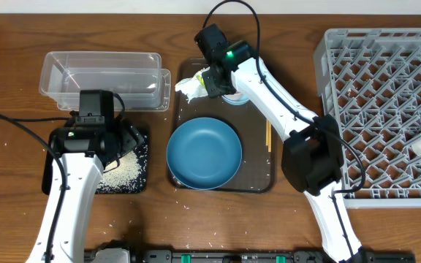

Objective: Sort waste into correct bins and load items into the dishwasher rack
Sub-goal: 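Close the right gripper on the pink cup rim and lift it, then carry the pink cup right over the grey dish rack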

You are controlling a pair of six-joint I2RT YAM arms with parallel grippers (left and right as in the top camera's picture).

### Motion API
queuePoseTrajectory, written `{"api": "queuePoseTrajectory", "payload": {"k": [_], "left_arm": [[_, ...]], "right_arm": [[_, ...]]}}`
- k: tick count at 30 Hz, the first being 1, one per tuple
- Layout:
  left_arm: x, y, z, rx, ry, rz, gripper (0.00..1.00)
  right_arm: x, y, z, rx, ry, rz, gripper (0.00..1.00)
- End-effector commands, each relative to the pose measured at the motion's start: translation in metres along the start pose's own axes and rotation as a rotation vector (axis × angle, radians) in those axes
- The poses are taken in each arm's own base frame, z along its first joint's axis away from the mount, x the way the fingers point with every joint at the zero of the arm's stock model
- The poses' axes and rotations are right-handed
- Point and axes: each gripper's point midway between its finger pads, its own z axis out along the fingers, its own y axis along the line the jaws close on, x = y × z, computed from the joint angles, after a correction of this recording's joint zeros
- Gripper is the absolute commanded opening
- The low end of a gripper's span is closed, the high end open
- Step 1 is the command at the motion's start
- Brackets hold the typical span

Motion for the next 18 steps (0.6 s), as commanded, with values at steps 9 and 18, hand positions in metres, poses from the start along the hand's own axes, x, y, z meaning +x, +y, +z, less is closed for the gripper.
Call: {"api": "queuePoseTrajectory", "payload": {"k": [9, 18], "left_arm": [[-0.006, 0.001, -0.003, -0.007, -0.014, 0.008, 0.90], [-0.006, 0.001, -0.003, -0.007, -0.014, 0.008, 0.90]], "right_arm": [[-0.024, -0.003, -0.075, -0.010, -0.059, 0.080, 0.01], [-0.029, -0.042, -0.175, -0.089, -0.122, 0.183, 0.01]]}}
